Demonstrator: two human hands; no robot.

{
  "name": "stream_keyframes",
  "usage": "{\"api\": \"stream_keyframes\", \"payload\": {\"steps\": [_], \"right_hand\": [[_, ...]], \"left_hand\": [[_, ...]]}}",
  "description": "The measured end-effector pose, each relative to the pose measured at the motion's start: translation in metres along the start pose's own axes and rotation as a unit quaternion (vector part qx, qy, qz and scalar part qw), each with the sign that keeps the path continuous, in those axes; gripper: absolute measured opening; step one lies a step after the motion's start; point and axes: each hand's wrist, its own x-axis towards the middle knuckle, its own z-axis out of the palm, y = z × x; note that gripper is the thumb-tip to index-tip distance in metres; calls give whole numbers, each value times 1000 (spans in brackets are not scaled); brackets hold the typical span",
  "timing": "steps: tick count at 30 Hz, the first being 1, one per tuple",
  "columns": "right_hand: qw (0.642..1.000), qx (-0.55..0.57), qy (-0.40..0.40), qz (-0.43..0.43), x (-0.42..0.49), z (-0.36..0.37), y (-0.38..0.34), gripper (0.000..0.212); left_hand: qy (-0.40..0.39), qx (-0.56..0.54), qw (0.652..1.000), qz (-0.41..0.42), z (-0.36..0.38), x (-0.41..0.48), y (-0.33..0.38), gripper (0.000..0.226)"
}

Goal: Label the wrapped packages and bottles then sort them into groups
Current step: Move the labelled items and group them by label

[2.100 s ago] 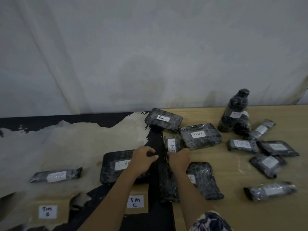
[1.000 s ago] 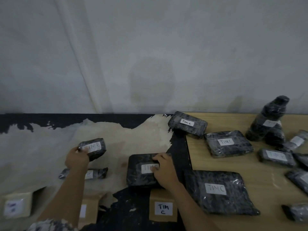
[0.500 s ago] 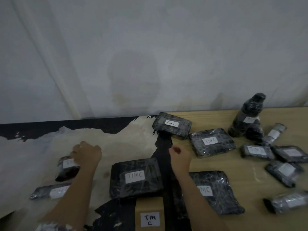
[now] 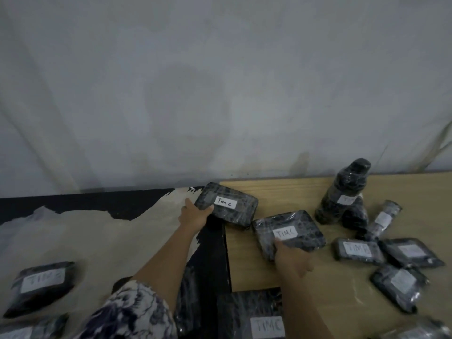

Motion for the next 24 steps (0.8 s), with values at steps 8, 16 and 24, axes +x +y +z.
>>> {"api": "stream_keyframes", "payload": {"steps": [8, 16, 24], "right_hand": [[993, 121, 14, -1, 5, 14, -1, 66], [963, 262, -14, -66, -32, 29, -8, 72], [929, 270, -217, -134, -124, 70, -7, 50]], "left_hand": [[42, -59, 997, 12, 16, 18, -5, 69], [182, -205, 961, 27, -35, -10, -7, 33], [222, -224, 943, -110, -113, -19, -93, 34]]}}
